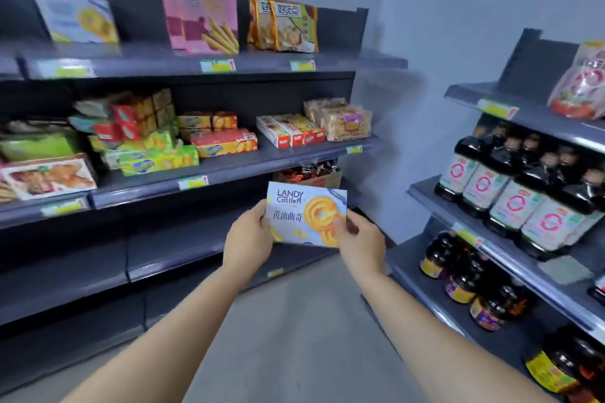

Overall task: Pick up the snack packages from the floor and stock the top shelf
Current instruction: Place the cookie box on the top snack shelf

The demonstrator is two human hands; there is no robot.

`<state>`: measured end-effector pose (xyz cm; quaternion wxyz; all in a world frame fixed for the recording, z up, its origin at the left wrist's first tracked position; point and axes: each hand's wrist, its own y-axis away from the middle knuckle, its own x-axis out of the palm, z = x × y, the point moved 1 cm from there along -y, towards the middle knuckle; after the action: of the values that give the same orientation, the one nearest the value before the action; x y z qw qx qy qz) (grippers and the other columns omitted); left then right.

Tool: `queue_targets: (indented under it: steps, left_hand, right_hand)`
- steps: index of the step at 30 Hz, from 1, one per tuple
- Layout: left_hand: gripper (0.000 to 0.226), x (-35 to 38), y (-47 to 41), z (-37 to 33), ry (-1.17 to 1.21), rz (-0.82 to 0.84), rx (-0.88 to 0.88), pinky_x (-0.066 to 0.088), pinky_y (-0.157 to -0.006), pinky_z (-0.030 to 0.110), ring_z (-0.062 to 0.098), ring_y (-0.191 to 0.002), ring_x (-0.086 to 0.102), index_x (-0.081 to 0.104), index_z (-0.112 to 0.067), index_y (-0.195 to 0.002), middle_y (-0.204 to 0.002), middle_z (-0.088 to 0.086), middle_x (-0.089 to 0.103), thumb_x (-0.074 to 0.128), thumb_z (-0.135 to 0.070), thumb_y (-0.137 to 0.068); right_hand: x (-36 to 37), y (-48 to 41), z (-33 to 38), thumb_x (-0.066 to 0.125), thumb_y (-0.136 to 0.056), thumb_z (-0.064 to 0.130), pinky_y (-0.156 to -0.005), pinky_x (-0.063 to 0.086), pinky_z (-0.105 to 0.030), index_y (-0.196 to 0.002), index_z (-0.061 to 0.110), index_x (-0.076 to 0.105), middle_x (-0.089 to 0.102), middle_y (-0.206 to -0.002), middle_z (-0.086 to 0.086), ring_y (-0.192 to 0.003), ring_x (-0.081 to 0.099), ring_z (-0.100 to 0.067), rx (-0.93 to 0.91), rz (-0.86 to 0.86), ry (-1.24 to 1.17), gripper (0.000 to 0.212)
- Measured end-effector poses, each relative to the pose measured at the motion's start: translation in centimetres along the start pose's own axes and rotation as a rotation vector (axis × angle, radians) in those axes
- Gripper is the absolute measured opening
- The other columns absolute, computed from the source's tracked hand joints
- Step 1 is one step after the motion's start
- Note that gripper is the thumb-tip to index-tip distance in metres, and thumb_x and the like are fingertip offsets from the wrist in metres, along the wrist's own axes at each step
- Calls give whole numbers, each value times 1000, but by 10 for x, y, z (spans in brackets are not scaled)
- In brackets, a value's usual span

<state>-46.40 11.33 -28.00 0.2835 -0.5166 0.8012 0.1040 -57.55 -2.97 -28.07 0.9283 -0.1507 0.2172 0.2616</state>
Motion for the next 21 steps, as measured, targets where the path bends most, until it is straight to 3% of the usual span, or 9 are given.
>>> queue_targets:
  steps: [5, 7, 9, 11, 14, 17, 19, 21]
  left_hand:
    - [37, -57, -41, 4, -22, -184, -29, 41, -67, 31, 20, -83, 53, 57, -28, -127, -103, -1, 67, 35, -16, -99]
    - [39, -78, -53, 7, -41, -242, -49, 43, -70, 32, 21, -90, 56, 54, -29, -132, -107, -2, 67, 35, -17, -100]
    - [41, -100, -63, 10, -35, -303, -92, 46, -80, 33, 23, -107, 58, 47, -27, -139, -124, -3, 63, 35, -20, -101]
    - [40, -122, -71, 14, -18, -354, -114, 47, -83, 35, 26, -113, 57, 46, -25, -140, -129, -2, 61, 35, -22, -102]
    - [39, -158, -80, 15, -7, -407, -106, 45, -63, 36, 35, -100, 61, 48, -26, -138, -112, 4, 68, 34, -19, -102]
    - [42, -196, -93, 21, -7, -471, -126, 47, -61, 35, 35, -98, 61, 42, -26, -143, -115, 8, 67, 34, -19, -102]
    - [42, -223, -104, 26, -5, -506, -114, 37, -52, 29, 25, -77, 60, 43, -27, -142, -102, 3, 69, 34, -19, -102]
    - [40, -249, -114, 30, 12, -526, -85, 30, -48, 28, 16, -56, 48, 48, -26, -138, -81, -1, 64, 34, -17, -101]
  right_hand:
    - [48, -36, 56, 58, -91, 32, -72, 44, -31, -104, 21, 72, 63, -78, 5, -82, 58, -18, -124, 73, -72, 22]
    - [64, -47, 79, 57, -93, 32, -73, 45, -33, -105, 20, 71, 63, -79, 3, -82, 58, -19, -180, 122, -96, 22]
    - [81, -58, 101, 55, -94, 33, -74, 47, -34, -105, 20, 70, 68, -88, -1, -86, 61, -20, -250, 169, -105, 23]
    - [100, -67, 123, 55, -93, 36, -75, 46, -32, -115, 21, 68, 68, -96, 3, -88, 60, -15, -285, 208, -121, 29]
    - [131, -77, 156, 57, -92, 39, -80, 49, -33, -119, 23, 67, 66, -97, 8, -89, 58, -11, -330, 246, -146, 33]
    - [162, -80, 192, 56, -92, 39, -80, 50, -34, -120, 25, 67, 67, -97, 9, -90, 60, -12, -381, 271, -170, 33]
    - [182, -81, 215, 56, -92, 39, -79, 49, -32, -120, 24, 67, 67, -99, 9, -93, 60, -12, -407, 273, -180, 34]
    - [203, -83, 238, 57, -92, 38, -76, 44, -28, -121, 24, 67, 69, -102, 6, -94, 60, -13, -427, 255, -191, 34]
